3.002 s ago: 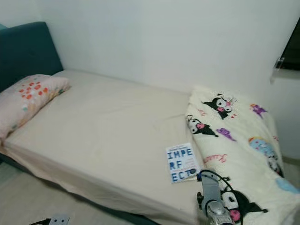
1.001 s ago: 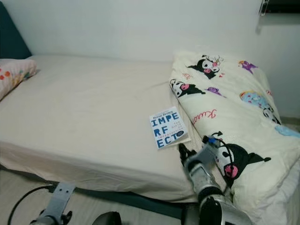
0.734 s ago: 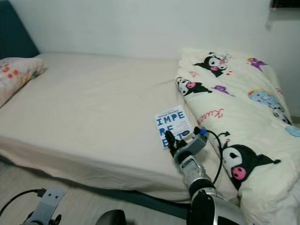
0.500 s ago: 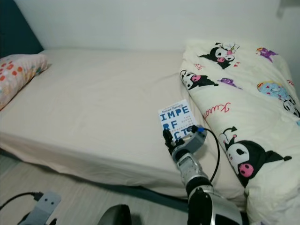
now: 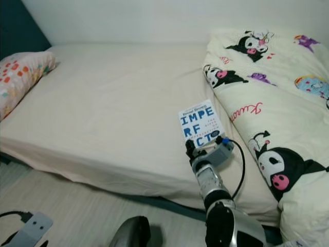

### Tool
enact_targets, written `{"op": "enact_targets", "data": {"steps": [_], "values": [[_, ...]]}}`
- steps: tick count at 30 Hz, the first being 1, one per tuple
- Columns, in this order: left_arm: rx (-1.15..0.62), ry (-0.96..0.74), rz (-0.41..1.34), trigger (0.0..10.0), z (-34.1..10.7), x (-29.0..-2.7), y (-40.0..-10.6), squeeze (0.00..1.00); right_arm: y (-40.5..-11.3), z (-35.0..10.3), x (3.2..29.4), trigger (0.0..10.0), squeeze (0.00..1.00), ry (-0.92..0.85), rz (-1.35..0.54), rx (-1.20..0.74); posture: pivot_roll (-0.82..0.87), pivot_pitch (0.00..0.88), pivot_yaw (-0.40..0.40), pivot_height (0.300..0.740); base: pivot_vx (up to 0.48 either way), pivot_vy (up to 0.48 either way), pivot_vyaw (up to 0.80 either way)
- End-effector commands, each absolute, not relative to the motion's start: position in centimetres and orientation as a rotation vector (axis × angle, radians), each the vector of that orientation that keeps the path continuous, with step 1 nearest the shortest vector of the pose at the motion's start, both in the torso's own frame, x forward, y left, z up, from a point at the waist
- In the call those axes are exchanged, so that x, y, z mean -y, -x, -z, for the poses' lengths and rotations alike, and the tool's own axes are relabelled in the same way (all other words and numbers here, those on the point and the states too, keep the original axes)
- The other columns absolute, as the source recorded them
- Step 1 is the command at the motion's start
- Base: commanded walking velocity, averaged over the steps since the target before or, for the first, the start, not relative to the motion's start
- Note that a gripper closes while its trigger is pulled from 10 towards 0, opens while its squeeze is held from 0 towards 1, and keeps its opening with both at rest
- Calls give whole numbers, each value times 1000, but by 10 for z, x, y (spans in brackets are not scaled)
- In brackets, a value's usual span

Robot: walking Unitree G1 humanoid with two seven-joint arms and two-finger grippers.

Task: Clean up the room

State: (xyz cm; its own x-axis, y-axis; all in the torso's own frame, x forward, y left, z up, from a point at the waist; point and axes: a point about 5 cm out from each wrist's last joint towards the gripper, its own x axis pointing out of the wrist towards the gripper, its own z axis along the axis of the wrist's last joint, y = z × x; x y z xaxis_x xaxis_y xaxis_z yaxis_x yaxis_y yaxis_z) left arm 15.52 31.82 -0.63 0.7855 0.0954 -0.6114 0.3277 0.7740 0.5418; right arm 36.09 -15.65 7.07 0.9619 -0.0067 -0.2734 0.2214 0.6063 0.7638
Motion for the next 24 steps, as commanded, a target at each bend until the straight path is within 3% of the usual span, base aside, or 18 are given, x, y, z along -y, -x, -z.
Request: {"op": "enact_targets", "data": {"steps": [1, 7, 11, 12, 24], "values": [[-720, -737, 160, 10000, 4, -332, -140, 0, -356, -64, 173, 10000, 0, -958, 241, -247, 237, 244, 203, 550, 0, 0, 0], [-730, -767, 188, 10000, -2, -339, -130, 0, -355, -65, 186, 10000, 0, -975, 296, -224, 288, 257, 228, 550, 0, 0, 0], [-744, -797, 143, 10000, -22, -362, -124, 0, -362, -82, 205, 10000, 0, -1034, 302, -123, 336, 264, 226, 550, 0, 0, 0], [-746, -797, 140, 10000, -23, -363, -122, 0, -364, -85, 207, 0, 0, -1014, 287, -118, 336, 264, 223, 550, 0, 0, 0], [-752, -760, 111, 10000, -7, -353, -129, 0, -362, -86, 213, 0, 0, -997, 229, -92, 313, 224, 162, 550, 0, 0, 0]]}}
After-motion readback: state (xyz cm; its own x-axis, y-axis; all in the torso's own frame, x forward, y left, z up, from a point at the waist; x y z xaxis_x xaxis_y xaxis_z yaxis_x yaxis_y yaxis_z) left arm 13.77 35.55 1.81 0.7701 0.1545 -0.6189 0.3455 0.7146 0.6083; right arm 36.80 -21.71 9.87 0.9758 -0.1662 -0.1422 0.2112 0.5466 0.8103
